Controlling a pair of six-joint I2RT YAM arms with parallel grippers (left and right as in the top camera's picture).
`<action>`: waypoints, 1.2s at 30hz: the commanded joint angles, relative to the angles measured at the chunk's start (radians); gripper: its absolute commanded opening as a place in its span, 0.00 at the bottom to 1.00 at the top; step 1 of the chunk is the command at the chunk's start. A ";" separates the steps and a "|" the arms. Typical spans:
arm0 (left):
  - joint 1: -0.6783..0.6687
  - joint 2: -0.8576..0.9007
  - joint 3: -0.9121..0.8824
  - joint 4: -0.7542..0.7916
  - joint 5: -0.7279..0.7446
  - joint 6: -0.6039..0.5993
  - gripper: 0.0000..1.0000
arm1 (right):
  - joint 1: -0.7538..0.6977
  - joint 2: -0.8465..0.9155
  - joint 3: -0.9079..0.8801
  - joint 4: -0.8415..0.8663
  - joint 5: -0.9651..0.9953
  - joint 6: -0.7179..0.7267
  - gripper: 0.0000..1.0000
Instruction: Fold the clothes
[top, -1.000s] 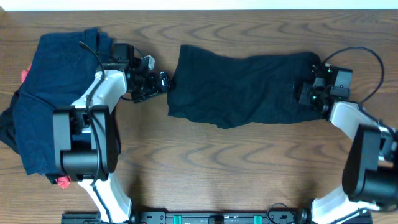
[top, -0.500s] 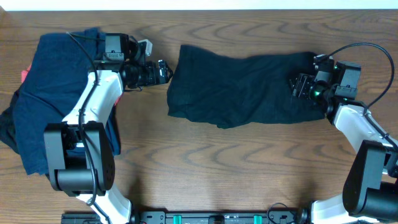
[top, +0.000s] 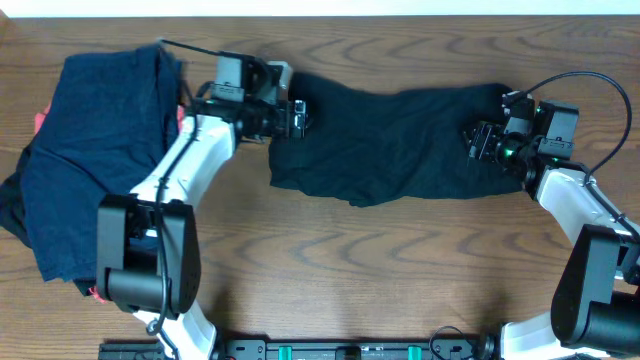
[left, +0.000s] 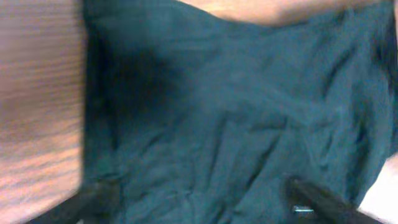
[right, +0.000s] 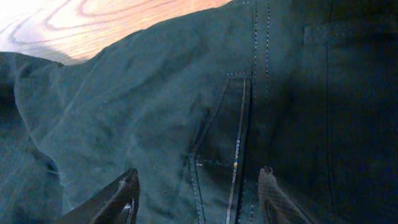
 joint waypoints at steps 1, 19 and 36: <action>-0.024 0.043 0.008 0.020 -0.002 0.010 0.27 | -0.004 0.006 -0.001 -0.008 0.007 0.007 0.59; 0.031 0.190 0.008 0.129 0.142 -0.046 0.06 | -0.004 0.006 -0.001 -0.074 0.026 0.011 0.63; 0.084 0.277 0.007 0.121 0.183 -0.008 0.06 | -0.004 0.006 -0.001 -0.114 0.048 0.011 0.64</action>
